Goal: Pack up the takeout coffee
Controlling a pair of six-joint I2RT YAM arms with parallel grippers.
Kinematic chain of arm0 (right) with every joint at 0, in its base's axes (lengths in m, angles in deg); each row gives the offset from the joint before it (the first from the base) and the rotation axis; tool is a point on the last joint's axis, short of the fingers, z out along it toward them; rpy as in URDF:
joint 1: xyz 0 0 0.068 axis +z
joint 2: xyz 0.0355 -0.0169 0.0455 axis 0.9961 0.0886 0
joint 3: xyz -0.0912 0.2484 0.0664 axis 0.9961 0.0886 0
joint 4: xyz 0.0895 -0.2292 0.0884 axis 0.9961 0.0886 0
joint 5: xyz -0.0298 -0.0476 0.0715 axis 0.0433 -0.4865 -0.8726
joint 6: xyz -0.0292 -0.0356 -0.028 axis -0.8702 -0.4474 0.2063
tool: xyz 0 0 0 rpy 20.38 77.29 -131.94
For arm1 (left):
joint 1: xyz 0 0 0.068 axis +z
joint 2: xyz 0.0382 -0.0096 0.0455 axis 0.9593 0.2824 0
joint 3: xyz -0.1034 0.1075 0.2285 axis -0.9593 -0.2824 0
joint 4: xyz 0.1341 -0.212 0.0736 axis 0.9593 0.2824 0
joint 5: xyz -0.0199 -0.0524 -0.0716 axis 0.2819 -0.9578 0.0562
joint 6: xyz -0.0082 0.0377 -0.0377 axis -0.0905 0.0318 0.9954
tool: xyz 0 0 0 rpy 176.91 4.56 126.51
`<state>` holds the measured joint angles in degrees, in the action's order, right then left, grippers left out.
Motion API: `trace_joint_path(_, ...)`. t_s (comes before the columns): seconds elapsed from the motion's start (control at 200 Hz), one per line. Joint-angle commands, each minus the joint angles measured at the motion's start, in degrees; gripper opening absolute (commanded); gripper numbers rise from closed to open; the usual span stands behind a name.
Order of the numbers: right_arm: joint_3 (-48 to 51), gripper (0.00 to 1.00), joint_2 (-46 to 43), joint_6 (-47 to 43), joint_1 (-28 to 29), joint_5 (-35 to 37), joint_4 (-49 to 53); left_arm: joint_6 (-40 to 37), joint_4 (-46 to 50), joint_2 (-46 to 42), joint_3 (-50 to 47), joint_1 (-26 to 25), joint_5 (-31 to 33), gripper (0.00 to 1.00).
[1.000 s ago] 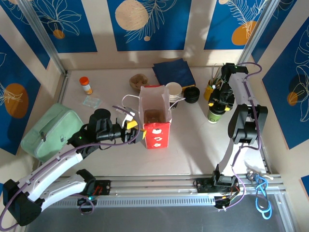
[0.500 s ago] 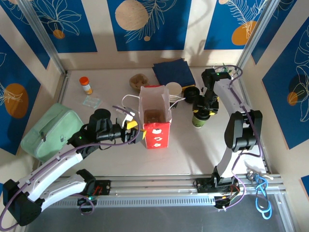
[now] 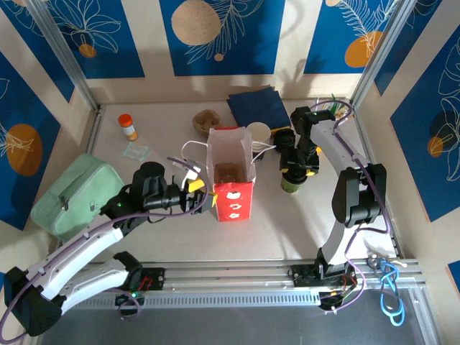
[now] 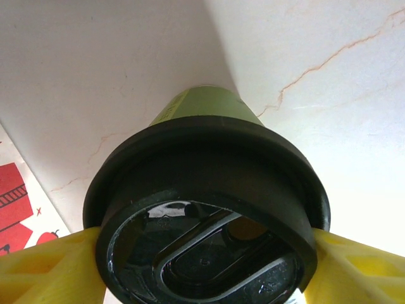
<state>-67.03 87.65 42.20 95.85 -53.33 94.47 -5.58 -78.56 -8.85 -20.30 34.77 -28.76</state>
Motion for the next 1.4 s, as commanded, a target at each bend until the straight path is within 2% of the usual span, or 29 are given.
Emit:
trace_joint_path(0.0,-0.5,0.74,0.9,0.6,0.3,-3.2,3.4,-0.1,0.0,-0.8,1.3,-0.4,0.3,0.76)
trace_joint_path(0.325,-1.6,0.74,2.0,0.4,0.2,-4.6,3.8,-0.2,-0.1,-0.8,1.3,-0.4,0.5,0.76)
trace_joint_path(0.845,-2.0,0.72,4.0,0.9,3.5,-1.3,5.2,-0.2,0.6,-1.2,1.7,-0.4,1.0,0.76)
trace_joint_path(1.035,-5.7,0.68,1.9,1.4,4.2,-0.3,8.9,-0.4,1.1,-1.2,2.1,-0.4,1.2,0.76)
trace_joint_path(1.391,-16.5,0.68,-1.5,2.8,7.6,2.8,18.3,-1.2,2.4,-1.1,2.7,-0.4,1.7,0.76)
